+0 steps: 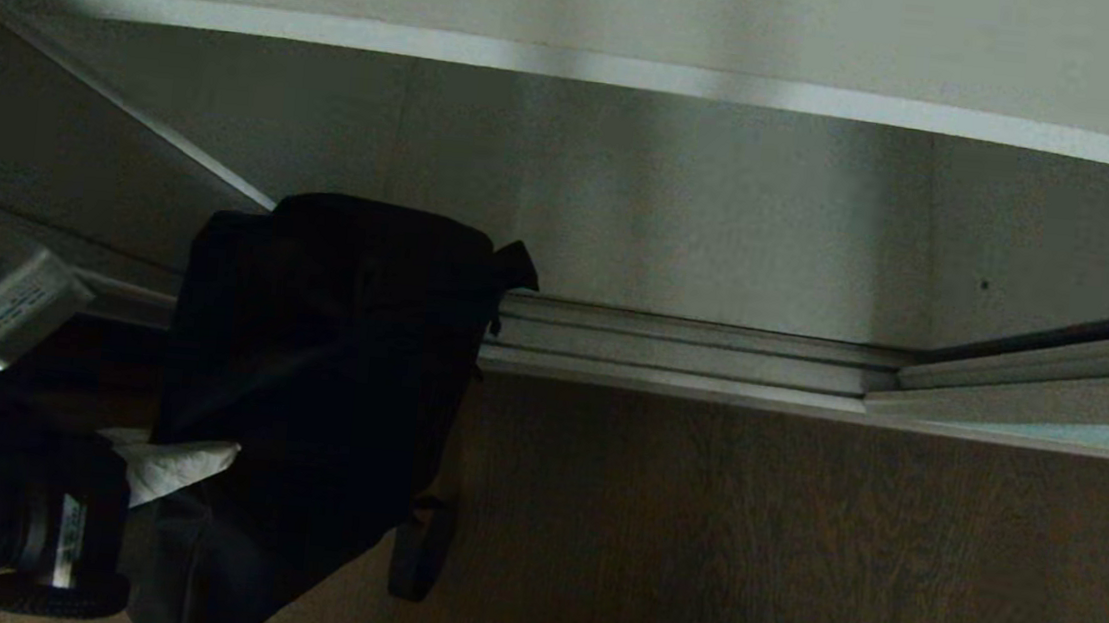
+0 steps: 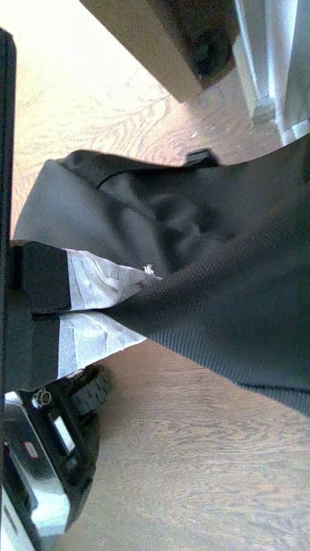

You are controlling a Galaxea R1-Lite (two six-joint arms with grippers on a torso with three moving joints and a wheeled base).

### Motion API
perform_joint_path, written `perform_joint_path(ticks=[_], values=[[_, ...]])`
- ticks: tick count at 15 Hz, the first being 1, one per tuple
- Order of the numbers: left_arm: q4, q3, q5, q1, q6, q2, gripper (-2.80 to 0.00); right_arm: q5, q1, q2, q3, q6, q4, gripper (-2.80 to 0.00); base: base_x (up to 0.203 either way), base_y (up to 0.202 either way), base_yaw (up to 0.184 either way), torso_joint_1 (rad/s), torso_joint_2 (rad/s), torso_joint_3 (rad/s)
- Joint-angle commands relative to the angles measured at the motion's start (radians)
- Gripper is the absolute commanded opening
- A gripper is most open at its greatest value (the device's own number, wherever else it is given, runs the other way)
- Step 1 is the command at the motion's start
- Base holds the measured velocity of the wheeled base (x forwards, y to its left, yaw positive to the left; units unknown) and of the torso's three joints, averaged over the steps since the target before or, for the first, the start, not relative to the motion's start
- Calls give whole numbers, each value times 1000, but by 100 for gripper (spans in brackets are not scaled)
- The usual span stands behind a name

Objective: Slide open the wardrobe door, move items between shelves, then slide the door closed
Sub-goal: Place the bag on the higher shelf

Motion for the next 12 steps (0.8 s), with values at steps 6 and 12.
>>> perform_joint_path(ticks=[6,12], values=[[41,5,-3,-15,44,-55,-280,0,0,-1,0,0,0,-280,0,0,0,1,4,197],[46,11,6,-15,49,-72,-280,0,0,-1,0,0,0,-280,0,0,0,2,1,205]])
